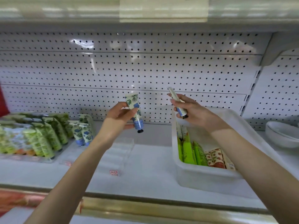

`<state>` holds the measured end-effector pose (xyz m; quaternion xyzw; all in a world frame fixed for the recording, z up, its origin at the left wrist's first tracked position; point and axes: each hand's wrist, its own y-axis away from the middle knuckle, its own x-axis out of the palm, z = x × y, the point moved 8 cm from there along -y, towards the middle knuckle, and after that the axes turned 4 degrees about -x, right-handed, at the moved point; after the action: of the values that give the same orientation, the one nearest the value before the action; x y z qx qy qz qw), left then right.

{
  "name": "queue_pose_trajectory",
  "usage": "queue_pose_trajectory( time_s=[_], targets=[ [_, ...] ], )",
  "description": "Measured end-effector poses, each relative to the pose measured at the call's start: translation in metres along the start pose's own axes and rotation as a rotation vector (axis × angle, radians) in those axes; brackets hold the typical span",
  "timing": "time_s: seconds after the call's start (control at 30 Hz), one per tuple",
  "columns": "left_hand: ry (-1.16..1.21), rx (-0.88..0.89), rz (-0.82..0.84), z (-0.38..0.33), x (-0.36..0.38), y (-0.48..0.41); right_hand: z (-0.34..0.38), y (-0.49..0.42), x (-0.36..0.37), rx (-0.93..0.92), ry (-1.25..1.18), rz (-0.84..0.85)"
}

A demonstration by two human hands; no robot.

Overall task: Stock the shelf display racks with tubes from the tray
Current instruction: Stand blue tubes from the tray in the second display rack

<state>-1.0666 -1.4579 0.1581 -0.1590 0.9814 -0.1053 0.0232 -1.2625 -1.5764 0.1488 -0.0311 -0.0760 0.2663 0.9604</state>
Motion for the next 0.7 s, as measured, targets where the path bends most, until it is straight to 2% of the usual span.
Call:
queue_pose_trajectory(
  time_s=[0.17,0.33,0.6,0.7],
  targets=[
    [-0.022,0.031,-0.052,-0.013,-0.044,0.007,0.02,0.006,0.041,-0.059,0.203,0.132],
    [-0.082,0.092,-0.039,-0.041,-0.085,0.01,0.029,0.009,0.096,-0.111,0.134,0.228],
    [-0.21,0.086,0.006,-0.054,-0.153,0.001,0.006,-0.005,0.189,-0.095,0.193,0.165],
    [-0.352,0.048,0.06,-0.05,-0.172,-0.007,-0.015,-0.009,0.21,-0.083,0.238,0.163]
  ],
)
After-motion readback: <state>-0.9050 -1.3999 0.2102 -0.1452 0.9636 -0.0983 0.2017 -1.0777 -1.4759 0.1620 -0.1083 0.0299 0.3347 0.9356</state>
